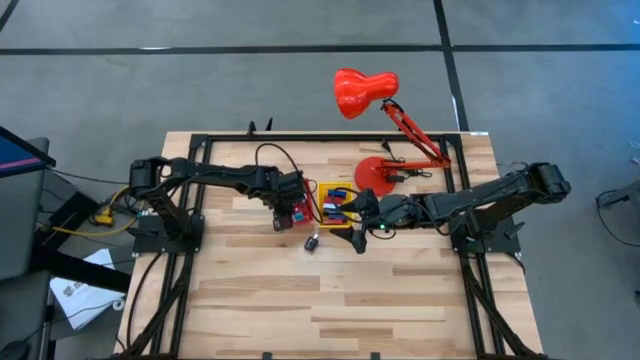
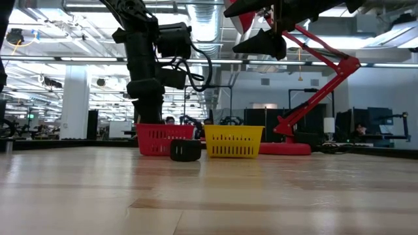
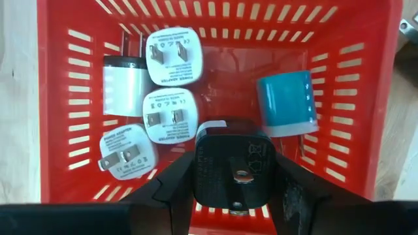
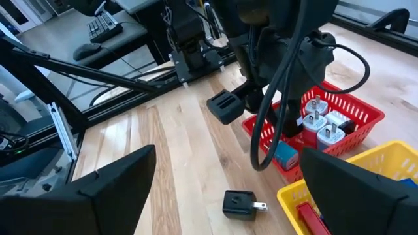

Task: Pick & Place Office items
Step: Put the bottom black charger adapter into the red basket

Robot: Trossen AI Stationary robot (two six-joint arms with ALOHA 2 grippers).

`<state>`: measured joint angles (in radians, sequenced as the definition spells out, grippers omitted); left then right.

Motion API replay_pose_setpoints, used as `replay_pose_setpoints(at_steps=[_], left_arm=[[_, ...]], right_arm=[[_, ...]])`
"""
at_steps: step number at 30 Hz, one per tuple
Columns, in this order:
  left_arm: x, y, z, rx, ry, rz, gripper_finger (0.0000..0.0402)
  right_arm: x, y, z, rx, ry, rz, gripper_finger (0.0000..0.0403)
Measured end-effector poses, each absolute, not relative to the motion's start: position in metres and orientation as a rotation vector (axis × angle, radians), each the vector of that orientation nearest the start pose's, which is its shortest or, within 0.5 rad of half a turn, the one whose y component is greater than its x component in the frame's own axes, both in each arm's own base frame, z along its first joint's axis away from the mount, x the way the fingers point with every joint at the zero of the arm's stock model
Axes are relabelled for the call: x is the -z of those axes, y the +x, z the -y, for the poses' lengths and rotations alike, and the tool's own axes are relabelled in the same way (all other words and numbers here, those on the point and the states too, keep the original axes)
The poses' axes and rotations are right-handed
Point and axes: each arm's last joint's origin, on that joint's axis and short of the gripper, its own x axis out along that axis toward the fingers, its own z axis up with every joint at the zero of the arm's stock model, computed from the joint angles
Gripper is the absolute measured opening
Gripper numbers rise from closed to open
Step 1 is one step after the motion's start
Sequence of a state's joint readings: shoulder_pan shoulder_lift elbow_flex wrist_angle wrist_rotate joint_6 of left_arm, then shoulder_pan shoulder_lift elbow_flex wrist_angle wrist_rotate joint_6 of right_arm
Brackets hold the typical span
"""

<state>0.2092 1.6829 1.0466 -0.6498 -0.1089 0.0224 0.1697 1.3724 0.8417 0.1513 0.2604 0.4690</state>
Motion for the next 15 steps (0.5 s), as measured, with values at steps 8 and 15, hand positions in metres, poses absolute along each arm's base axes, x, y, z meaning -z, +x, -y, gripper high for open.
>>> replay_pose_setpoints(at_steps=[8,15], left_arm=[[-0.161,0.307,-0.067,-0.215,-0.080,-1.327,0.0147],[-0.153,0.309,-0.068,-0.245,-0.057,-1.353,0.0165]], right_arm=[[-0.255,0.296,-0.043,0.175,0.382,-0.342,0.0370],[-0.254,0.295,-0.043,0.176,0.382,-0.349,0.0370]])
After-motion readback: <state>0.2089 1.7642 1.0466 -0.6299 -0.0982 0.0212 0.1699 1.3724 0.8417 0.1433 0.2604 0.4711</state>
